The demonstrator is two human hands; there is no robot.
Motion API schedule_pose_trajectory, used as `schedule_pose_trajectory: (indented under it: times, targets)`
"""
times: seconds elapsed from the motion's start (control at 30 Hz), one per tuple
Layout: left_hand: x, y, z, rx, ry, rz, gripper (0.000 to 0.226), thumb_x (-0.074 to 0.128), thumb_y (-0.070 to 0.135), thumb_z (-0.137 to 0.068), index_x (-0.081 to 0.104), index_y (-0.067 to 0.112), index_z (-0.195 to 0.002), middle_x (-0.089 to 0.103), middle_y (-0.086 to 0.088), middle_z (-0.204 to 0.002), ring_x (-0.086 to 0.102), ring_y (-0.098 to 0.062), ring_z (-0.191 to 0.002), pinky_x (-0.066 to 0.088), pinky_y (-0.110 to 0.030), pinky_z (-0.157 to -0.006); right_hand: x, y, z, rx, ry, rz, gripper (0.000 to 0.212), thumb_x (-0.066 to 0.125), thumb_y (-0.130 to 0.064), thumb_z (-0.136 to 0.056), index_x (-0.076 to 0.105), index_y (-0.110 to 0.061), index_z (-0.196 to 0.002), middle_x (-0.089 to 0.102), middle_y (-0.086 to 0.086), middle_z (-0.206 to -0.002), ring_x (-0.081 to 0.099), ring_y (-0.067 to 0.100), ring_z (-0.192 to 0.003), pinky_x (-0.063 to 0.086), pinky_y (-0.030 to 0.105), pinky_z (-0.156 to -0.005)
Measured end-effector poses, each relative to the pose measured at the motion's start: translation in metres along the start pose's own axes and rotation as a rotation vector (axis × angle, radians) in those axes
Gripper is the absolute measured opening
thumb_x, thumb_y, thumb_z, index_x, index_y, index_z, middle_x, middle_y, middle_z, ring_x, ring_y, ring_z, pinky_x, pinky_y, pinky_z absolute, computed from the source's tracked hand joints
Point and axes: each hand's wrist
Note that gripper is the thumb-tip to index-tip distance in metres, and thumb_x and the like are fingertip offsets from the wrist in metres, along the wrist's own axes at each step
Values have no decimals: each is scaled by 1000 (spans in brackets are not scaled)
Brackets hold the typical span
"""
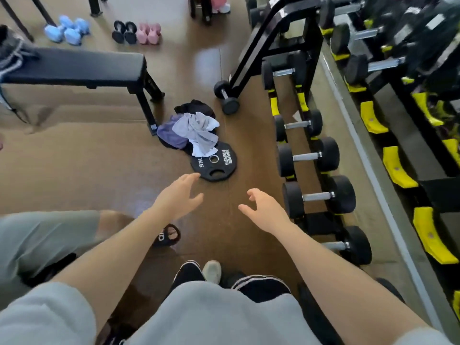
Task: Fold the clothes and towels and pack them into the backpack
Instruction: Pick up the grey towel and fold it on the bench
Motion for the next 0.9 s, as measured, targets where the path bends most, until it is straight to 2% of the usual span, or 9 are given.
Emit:
schedule_pose_trajectory:
  times: [0.3,0.57,0.67,0.77,0.9]
  targets:
    - [-70,6,-188,25,71,55,58,55,27,-89,32,16,-141,40,0,-144,41,-17,-129,35,-31,-102,-94,-26,-203,11,-26,72,54,52,-46,-90,37,-22,-137,51,-1,-135,52,19,-120,50,38,-94]
    - [-156,-35,-357,-146,93,67,56,55,29,-89,35,15,-140,46,-3,-140,47,-20,-123,40,-31,-99,-170,-80,-420,-42,-160,218,55,49,-46,-92,37,-17,-137,50,2,-136,52,22,-120,48,36,-94]
    - [-195,-59,-393,-212,121,79,56,55,26,-89,35,12,-140,43,-4,-141,44,-21,-126,36,-31,-101,-179,-122,-475,-114,-230,237,60,48,-47,-92,33,-15,-141,47,4,-139,51,23,-122,48,36,-96]
    - [-232,-96,-428,-282,158,113,57,56,22,-88,35,12,-140,44,-5,-140,44,-21,-125,35,-30,-101,-175,-173,-527,-225,-305,215,56,50,-44,-93,38,-13,-138,54,5,-131,56,22,-113,48,33,-91]
    - [-275,-156,-482,-295,135,56,58,54,25,-89,33,13,-141,41,-5,-143,43,-20,-127,35,-29,-102,-148,-232,-592,-300,-396,209,57,49,-43,-94,36,-12,-140,48,5,-138,50,23,-121,42,32,-95]
Point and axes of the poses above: each hand's wrist, its own z-axis away from the middle knuckle, its own x-axis out of the palm, y = z × x
